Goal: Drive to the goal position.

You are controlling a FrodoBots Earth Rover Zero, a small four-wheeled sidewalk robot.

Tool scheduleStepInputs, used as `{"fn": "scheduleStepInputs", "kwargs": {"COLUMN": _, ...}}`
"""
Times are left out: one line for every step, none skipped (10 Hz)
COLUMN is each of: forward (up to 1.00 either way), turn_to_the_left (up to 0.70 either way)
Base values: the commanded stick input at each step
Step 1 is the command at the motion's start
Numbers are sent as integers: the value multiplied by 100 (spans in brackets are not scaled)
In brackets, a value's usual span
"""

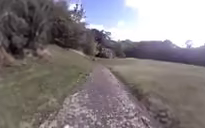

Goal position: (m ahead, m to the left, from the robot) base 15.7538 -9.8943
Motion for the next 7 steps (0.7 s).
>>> {"fn": "scheduleStepInputs", "kwargs": {"forward": 100, "turn_to_the_left": 0}}
{"fn": "scheduleStepInputs", "kwargs": {"forward": 100, "turn_to_the_left": 0}}
{"fn": "scheduleStepInputs", "kwargs": {"forward": 100, "turn_to_the_left": 0}}
{"fn": "scheduleStepInputs", "kwargs": {"forward": 100, "turn_to_the_left": 0}}
{"fn": "scheduleStepInputs", "kwargs": {"forward": 100, "turn_to_the_left": 0}}
{"fn": "scheduleStepInputs", "kwargs": {"forward": 100, "turn_to_the_left": 0}}
{"fn": "scheduleStepInputs", "kwargs": {"forward": 100, "turn_to_the_left": 6}}
